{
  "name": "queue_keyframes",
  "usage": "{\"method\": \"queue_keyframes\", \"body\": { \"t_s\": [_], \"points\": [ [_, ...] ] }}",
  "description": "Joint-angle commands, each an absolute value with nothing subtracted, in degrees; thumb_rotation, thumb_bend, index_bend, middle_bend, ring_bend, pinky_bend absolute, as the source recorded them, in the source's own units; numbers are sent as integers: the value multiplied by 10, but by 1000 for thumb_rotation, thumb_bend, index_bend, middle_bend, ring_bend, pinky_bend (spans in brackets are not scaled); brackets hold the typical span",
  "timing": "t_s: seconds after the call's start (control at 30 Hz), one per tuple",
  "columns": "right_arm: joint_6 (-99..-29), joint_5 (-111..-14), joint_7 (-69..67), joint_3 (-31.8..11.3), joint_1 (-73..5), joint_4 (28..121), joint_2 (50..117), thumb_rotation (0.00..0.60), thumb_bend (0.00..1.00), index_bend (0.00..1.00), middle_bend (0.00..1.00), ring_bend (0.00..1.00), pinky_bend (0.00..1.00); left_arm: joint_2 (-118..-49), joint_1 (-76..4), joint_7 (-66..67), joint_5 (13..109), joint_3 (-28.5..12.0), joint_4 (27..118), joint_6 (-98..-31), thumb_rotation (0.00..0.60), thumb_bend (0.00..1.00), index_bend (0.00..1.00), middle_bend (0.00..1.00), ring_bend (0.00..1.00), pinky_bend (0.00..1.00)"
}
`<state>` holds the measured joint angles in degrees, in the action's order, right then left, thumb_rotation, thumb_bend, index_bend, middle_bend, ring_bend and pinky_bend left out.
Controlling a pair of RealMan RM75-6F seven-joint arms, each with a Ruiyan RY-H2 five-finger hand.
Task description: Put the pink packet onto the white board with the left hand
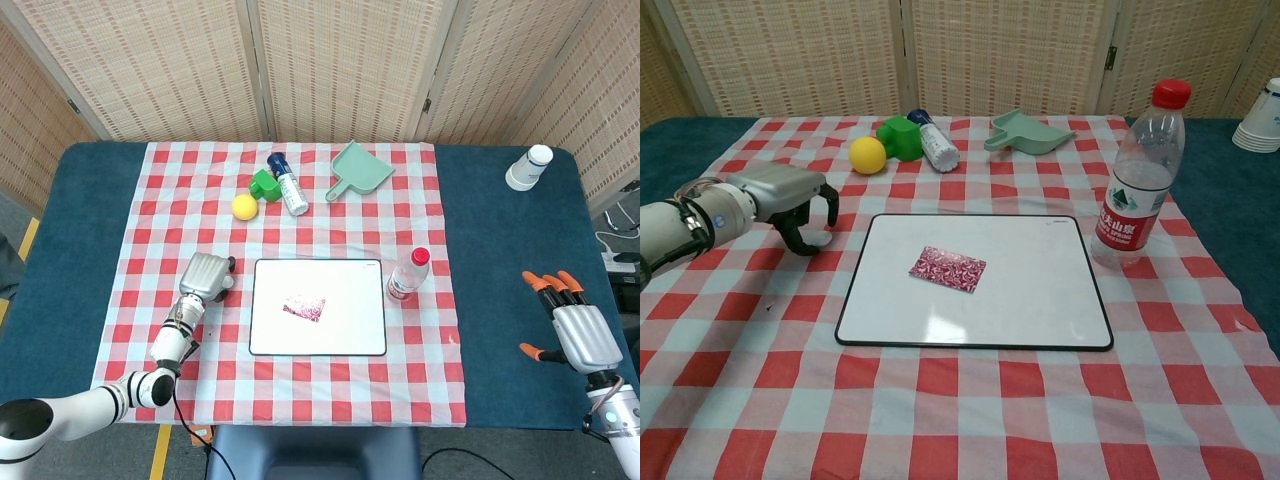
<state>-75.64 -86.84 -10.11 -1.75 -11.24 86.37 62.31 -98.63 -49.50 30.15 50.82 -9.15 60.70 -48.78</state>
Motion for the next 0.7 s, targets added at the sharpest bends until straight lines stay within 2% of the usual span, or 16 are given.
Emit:
{"method": "queue_keyframes", "body": {
  "t_s": [0.03, 0.7],
  "points": [
    [-756, -868, -101, -17, -113, 864, 623, 600, 27, 34, 152, 57, 63, -989, -493, 303, 505, -93, 603, -486, 600, 274, 436, 1000, 1000, 1000],
    [-746, -860, -98, -19, -116, 863, 624, 600, 27, 34, 152, 57, 63, -994, -491, 298, 504, -97, 584, -464, 600, 292, 484, 1000, 1000, 1000]
  ]
}}
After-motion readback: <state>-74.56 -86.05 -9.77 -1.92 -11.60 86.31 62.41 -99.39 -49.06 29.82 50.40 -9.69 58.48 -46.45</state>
